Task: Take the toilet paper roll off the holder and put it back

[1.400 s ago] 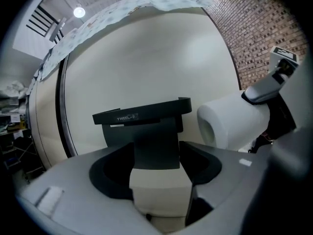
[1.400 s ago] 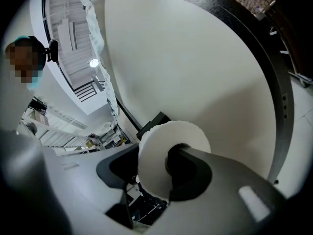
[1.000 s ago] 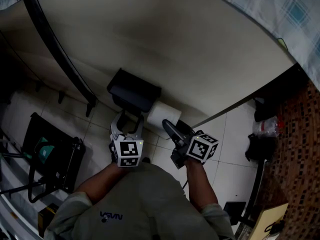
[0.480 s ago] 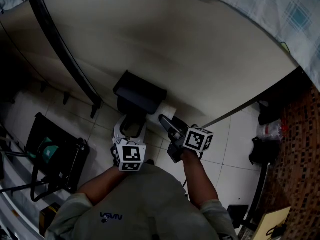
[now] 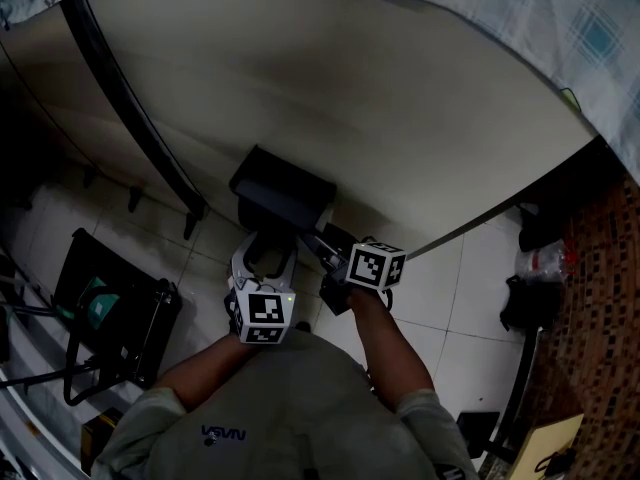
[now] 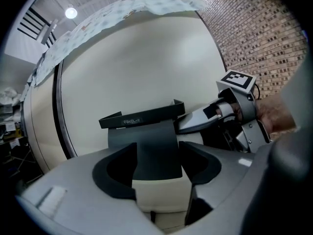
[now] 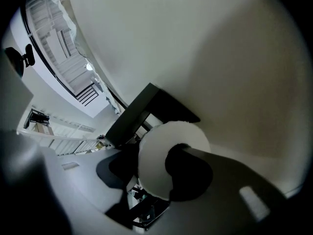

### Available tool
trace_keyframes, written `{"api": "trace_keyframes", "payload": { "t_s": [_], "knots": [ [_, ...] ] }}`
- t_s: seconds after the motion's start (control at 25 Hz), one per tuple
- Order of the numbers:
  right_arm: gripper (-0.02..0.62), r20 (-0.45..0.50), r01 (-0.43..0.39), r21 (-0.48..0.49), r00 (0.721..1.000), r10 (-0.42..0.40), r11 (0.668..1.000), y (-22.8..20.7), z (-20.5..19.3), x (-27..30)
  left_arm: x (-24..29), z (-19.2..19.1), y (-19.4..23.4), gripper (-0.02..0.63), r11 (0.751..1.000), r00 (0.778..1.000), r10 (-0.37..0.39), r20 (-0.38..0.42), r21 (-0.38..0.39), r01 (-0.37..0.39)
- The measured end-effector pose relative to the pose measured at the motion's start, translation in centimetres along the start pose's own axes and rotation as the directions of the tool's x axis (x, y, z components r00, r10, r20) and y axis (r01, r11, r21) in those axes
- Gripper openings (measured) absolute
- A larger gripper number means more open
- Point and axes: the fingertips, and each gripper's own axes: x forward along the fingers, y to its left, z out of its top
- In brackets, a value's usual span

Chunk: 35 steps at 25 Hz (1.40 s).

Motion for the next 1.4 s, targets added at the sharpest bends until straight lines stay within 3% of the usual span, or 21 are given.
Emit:
{"api": "trace_keyframes", "payload": {
  "t_s": [0.32, 0.48, 0.6, 0.68, 0.72, 1.4],
  "knots": [
    [0.178, -0.017, -0.070, 0.047, 0.997, 0.071, 0.996, 0.5, -0.5, -1.1, 0.5, -0.1, -0.2, 0.273, 1.000, 1.000, -0.011, -0.006, -0.002, 0.011],
    [0.173, 0.003, -0.060, 0.045, 0.998, 0.059, 0.997, 0.2, -0.6, -3.2, 0.8, -0.2, -0.3, 0.273, 1.000, 1.000, -0.015, -0.007, -0.010, 0.015],
    [0.117, 0.020, -0.035, 0.035, 0.999, 0.034, 0.999, -0.4, -0.6, -4.4, 0.9, -0.2, -0.4, 0.264, 1.000, 1.000, -0.020, -0.005, -0.011, 0.020],
    [0.016, 0.017, -0.005, 0.012, 1.000, 0.005, 1.000, -0.8, -0.7, -4.6, 0.9, -0.1, -0.4, 0.259, 1.000, 1.000, -0.020, -0.003, -0.011, 0.020],
    [0.009, 0.011, 0.009, -0.006, 1.000, -0.009, 1.000, -0.9, -0.7, -4.6, 0.9, -0.1, -0.4, 0.259, 1.000, 1.000, -0.021, -0.002, -0.014, 0.021],
    [0.000, -0.050, 0.079, -0.171, 0.995, -0.088, 0.982, 0.0, -0.4, 0.8, -1.5, -0.8, -1.2, 0.191, 0.996, 0.996, -0.081, 0.032, -0.035, 0.082]
  ]
}}
